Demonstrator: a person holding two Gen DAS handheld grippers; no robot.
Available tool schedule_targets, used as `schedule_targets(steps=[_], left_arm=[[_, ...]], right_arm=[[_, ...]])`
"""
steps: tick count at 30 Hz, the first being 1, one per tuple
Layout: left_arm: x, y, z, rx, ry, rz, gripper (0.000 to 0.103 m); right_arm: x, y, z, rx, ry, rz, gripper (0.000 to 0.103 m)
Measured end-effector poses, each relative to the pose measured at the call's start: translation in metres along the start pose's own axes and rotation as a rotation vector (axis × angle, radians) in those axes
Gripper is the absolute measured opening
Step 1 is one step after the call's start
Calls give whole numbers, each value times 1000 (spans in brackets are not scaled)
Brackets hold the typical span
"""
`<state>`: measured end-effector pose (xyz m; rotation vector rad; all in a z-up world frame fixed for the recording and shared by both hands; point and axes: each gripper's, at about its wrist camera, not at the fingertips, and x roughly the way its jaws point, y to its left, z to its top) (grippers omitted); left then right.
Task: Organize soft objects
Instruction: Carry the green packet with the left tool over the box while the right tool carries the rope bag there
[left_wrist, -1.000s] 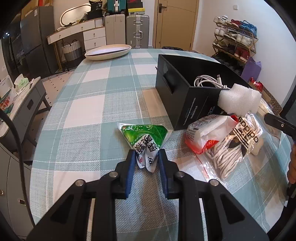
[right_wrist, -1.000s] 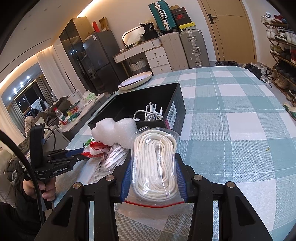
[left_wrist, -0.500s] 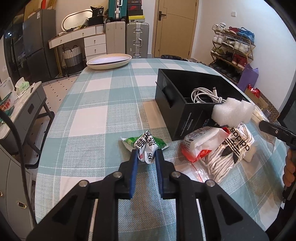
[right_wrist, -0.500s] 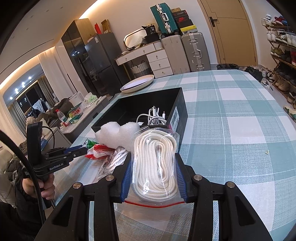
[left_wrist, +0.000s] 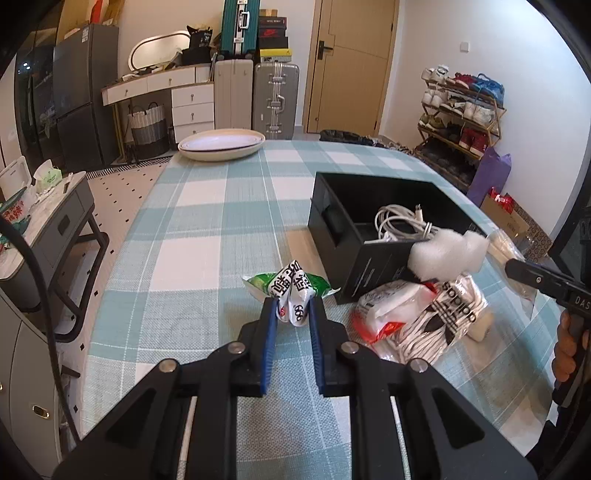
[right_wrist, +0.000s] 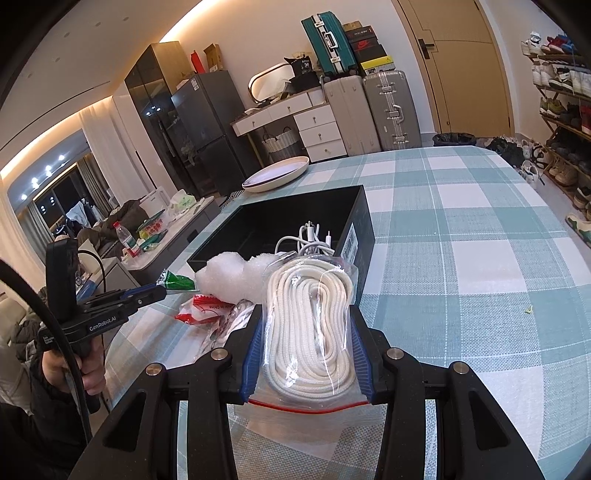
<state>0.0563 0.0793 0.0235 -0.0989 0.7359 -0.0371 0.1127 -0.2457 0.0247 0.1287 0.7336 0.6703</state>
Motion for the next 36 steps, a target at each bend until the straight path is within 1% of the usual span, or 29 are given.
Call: schedule_targets(steps=[10, 18, 27, 36], left_arm=[[-27, -9, 17, -15, -87, -40, 15], [-34, -30, 38, 13, -140, -74, 15], [-23, -53, 65, 47, -158, -94, 15], [-1, -68, 77, 61, -149, -94, 15]], right_arm=[[-15, 10, 11, -25, -47, 1, 43], [-21, 18, 29, -44, -68, 7, 43], [-17, 25, 59, -81, -83, 11, 43], [3, 22, 76, -71, -73, 14, 43]])
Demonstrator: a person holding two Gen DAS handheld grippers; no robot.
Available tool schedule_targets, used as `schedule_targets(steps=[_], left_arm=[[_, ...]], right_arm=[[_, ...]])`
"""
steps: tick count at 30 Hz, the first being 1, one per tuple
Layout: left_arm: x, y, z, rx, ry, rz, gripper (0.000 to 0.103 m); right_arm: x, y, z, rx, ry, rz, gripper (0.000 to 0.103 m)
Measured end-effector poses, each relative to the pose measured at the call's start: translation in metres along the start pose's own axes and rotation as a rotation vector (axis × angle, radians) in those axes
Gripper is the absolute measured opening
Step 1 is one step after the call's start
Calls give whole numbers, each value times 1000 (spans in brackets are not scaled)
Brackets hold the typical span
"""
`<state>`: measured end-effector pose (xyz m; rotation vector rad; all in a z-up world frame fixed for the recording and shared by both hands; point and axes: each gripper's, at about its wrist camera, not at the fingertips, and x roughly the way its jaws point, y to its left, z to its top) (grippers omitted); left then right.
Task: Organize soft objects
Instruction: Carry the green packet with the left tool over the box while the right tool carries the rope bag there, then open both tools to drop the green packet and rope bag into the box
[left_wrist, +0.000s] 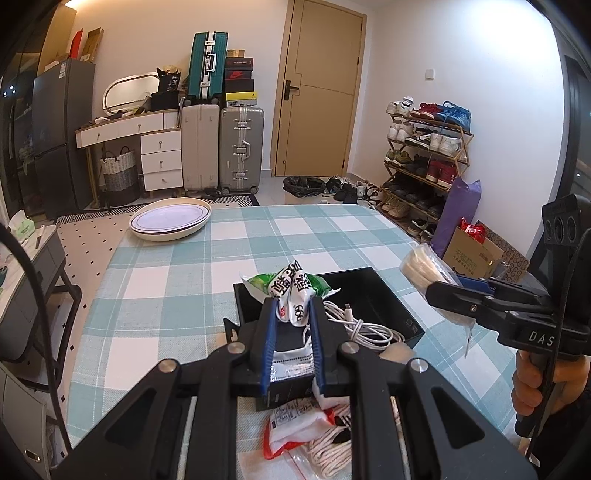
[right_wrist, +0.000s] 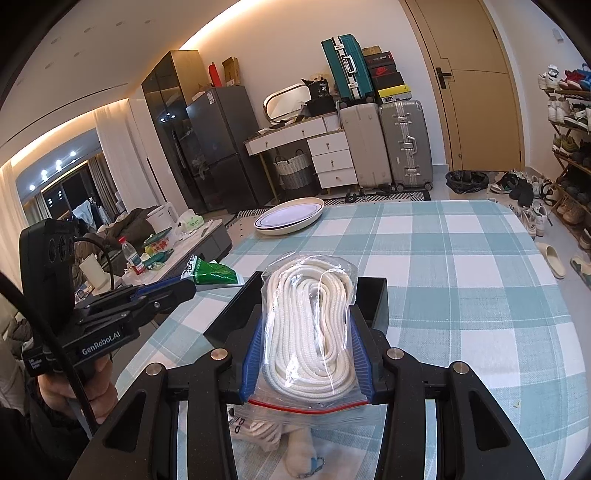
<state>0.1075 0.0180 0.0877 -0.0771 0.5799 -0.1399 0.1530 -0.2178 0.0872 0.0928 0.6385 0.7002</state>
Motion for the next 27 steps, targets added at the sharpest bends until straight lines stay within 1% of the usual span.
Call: schedule_targets(steps=[7, 18, 21, 27], left_arm=[[22, -4, 1, 10, 21, 0, 15], [47, -6, -2, 22, 52, -5, 15], [51, -7, -4, 37, 57, 10, 15], [61, -3, -8, 35, 73, 19, 16]], right_arm=[[21, -4, 5, 6, 12, 3, 43], [49, -11, 7, -1, 24, -13, 43], [56, -11, 6, -6, 31, -17, 43], [67, -11, 6, -34, 36, -42, 43]])
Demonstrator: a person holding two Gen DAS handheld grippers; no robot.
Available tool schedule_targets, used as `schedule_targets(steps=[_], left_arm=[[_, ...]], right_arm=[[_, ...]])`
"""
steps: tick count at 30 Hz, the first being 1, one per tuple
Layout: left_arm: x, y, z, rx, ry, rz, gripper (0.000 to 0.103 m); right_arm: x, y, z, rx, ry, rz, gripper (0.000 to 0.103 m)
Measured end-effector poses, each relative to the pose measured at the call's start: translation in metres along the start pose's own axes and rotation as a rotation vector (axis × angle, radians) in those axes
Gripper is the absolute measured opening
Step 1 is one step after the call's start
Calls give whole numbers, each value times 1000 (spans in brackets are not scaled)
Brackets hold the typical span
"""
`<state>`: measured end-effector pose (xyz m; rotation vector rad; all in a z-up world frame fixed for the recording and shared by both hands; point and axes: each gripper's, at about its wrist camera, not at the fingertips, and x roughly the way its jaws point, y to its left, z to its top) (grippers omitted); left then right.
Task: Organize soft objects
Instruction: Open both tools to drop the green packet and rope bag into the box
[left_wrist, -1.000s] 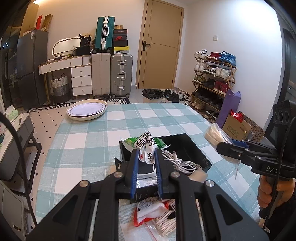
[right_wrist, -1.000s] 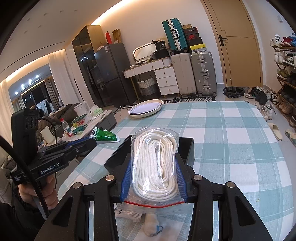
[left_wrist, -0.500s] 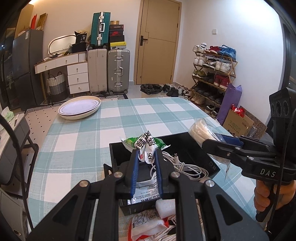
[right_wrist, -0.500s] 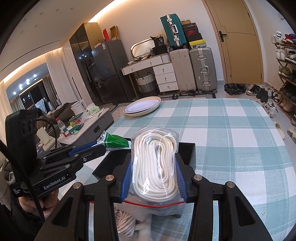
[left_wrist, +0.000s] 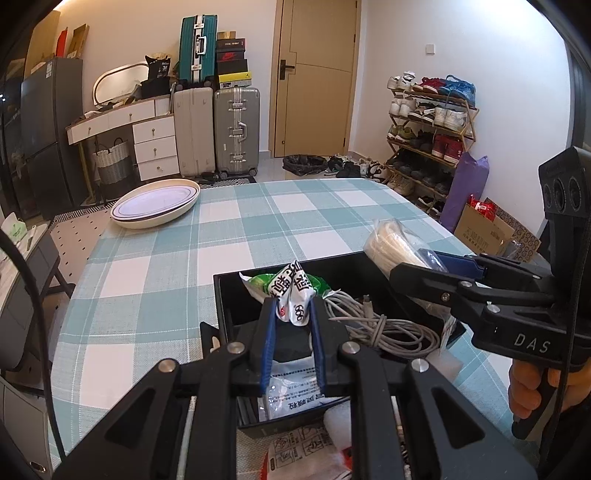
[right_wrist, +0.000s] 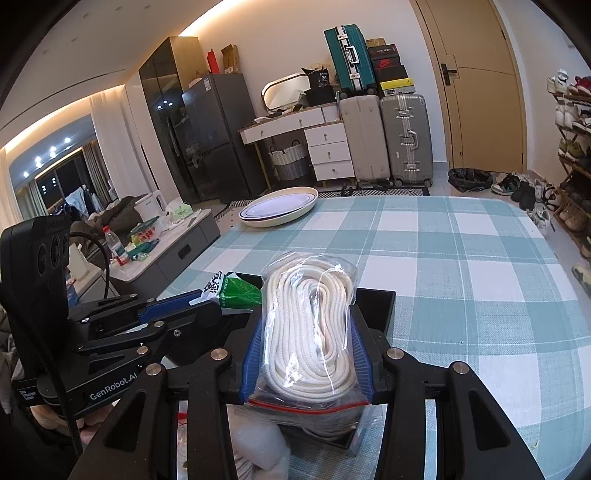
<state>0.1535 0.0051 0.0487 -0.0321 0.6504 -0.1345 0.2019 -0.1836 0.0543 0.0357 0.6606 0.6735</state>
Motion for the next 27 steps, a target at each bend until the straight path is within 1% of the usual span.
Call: schedule_targets(steps=[3, 5, 7, 9, 10, 11, 12, 13, 14, 15, 16, 17, 19, 21, 22, 24, 27], left_arm=[[2, 1, -2, -2, 2, -4, 16], [0, 0, -2, 6, -1, -3, 20], [-4, 0, -2, 11, -6, -3, 23], [-9, 0, -1, 9, -10, -3, 25], [-11, 1, -1, 8, -11, -1, 35], [-14, 1, -2, 7, -10, 5, 53], [-18, 0, -2, 9, -11, 16, 55], [-21, 0, -3, 14, -11, 19, 55], [-25, -1, -4, 16, -10, 18, 55], [-27, 0, -5, 14, -9, 19, 55], [-31, 0, -7, 9, -10, 20, 59], [-34, 1, -8, 2, -13, 24, 72], [-43, 2, -14, -16, -26, 36, 91], [-49, 3, -19, -15, -42, 34, 92], [-52, 3, -22, -13, -42, 36, 94], [-57, 4, -27, -17, -46, 39, 102], [-64, 6, -36, -20, -55, 42, 103]], right_arm=[[2, -1, 0, -8, -2, -23, 43], [0, 1, 1, -15, -8, -28, 50], [-5, 1, 1, -21, -21, -15, 53], [-10, 0, 1, -23, -23, -22, 64], [-13, 0, 0, -24, -26, -27, 73], [-17, 0, -1, -25, -28, -32, 80], [-22, -1, -2, -22, -27, -33, 85], [-27, -2, -4, -15, -30, -35, 94], [-31, -3, -6, -9, -36, -41, 97], [-37, -5, -8, -1, -44, -46, 98], [-41, -6, -10, 12, -49, -51, 101], [-46, -8, -13, 30, -54, -52, 102], [-54, -13, -19, 70, -65, -48, 102], [-61, -12, -27, 78, -58, -51, 102], [-64, -11, -31, 79, -56, -57, 102], [-67, -9, -37, 74, -49, -59, 102], [-72, -6, -48, 74, -41, -57, 102]])
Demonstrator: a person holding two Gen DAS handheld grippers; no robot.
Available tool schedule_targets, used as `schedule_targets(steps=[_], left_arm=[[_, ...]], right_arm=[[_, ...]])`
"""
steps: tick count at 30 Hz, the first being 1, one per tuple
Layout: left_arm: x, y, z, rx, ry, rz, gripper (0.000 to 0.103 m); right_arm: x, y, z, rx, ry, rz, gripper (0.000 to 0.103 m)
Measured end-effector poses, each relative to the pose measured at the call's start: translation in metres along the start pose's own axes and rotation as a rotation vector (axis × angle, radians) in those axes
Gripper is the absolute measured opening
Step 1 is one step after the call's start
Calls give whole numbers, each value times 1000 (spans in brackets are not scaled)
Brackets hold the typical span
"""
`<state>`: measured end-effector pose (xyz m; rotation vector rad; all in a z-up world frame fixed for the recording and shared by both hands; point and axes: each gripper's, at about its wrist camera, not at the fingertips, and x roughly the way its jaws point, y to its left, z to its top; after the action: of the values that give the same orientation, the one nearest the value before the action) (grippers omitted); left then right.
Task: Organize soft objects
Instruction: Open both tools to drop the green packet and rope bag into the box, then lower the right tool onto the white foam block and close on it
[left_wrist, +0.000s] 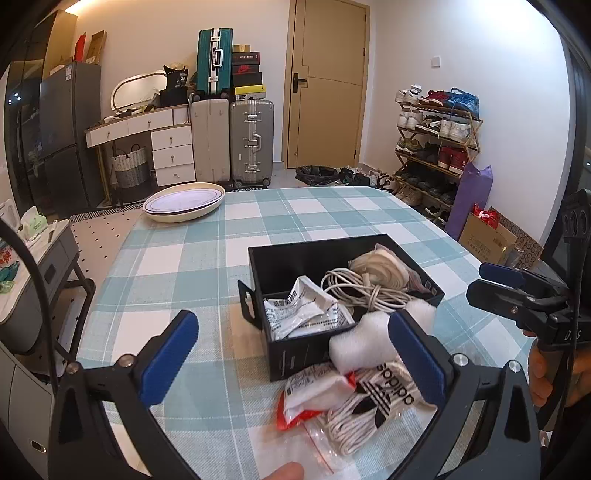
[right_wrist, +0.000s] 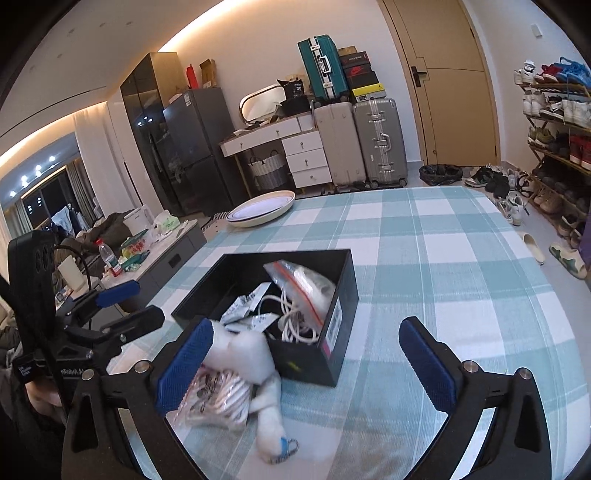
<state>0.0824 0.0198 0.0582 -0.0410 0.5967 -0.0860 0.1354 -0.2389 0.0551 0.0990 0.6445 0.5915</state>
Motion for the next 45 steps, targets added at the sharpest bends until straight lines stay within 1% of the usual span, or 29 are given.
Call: schedule_targets(steps=[9, 12, 16, 21, 27, 31, 33, 35, 40, 45], left_arm=[[-11, 4, -20, 15, -4, 23, 103], [-10, 6, -22, 30, 4, 34, 103], [-13, 13, -25, 20, 1, 44, 103], [-11, 21, -27, 33, 8, 62, 103], [-7, 30, -31, 17, 27, 70, 103], [-6, 32, -32, 22, 29, 76, 103], [-6, 32, -32, 25, 29, 82, 103], [-5, 32, -33, 29, 31, 81, 103], [-5, 33, -33, 29, 34, 81, 103], [-4, 35, -34, 29, 37, 82, 103]], right_arm=[[-4, 14, -21, -16, 16, 1, 102], [1, 22, -24, -32, 29, -13, 102], [6, 30, -27, -38, 43, -25, 102], [15, 40, -26, -45, 64, -62, 102], [25, 47, -24, 4, 67, -41, 102], [32, 55, -21, 3, 71, -69, 102], [34, 56, -19, 14, 77, -92, 102], [34, 57, -19, 36, 82, -98, 102], [40, 60, -18, 73, 105, -72, 102], [48, 64, -20, 100, 118, -67, 101]])
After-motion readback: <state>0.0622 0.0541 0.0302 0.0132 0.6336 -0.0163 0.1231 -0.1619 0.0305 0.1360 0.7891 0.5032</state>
